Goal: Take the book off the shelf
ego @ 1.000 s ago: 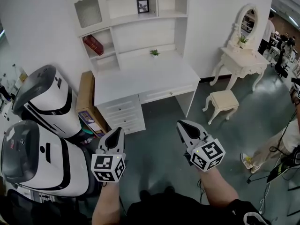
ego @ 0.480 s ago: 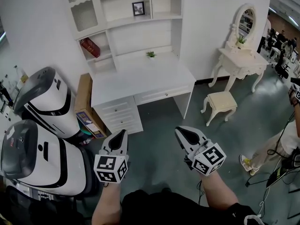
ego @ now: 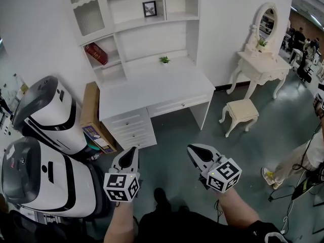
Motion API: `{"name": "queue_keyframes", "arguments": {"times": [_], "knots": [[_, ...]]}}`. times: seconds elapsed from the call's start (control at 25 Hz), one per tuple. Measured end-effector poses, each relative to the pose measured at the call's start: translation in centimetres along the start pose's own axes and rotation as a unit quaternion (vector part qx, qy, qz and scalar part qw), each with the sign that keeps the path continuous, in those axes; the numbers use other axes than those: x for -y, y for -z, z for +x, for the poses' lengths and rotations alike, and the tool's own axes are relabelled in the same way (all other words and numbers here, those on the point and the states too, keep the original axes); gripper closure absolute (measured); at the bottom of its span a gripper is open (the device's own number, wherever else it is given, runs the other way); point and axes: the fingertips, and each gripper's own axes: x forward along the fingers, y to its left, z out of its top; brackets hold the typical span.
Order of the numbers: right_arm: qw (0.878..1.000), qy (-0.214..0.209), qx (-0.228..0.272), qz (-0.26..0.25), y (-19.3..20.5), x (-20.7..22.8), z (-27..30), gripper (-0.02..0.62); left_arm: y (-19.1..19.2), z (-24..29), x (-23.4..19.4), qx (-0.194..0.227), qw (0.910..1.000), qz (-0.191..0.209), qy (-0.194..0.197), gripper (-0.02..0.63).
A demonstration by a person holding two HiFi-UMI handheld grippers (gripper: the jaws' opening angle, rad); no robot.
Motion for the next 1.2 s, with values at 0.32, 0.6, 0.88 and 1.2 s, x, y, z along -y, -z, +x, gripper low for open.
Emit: {"name": "queue_keyframes", "arguments": {"times": [0.32,0.6,0.88,1.2], "knots": [[0.999,0.031,-0.015,-0.011,-1.2,2.4,8.2,0.581,-2.7,5.8,-7.9,0.025,0.9994,-0.01,0.022,0.595],[0.998,0.045,-0.036,0.004,-0.6,2.4,15.5,0.581,-3.8,8.4,-14.7,0.026,0.9991,-0.01,0.032,0.595],[0.998,0.024,-0.061,0.019,0.9,2.5,20.3,0.581,-2.4,10.0,-19.4,0.011,0.9991,-0.036,0.017,0.595],[0.997,-0.007,-0.065,0.042,1.5,6.5,25.8,0.58,-2.4,15.0,-22.0,-0.007,0.9991,-0.042,0.0,0.595]]}}
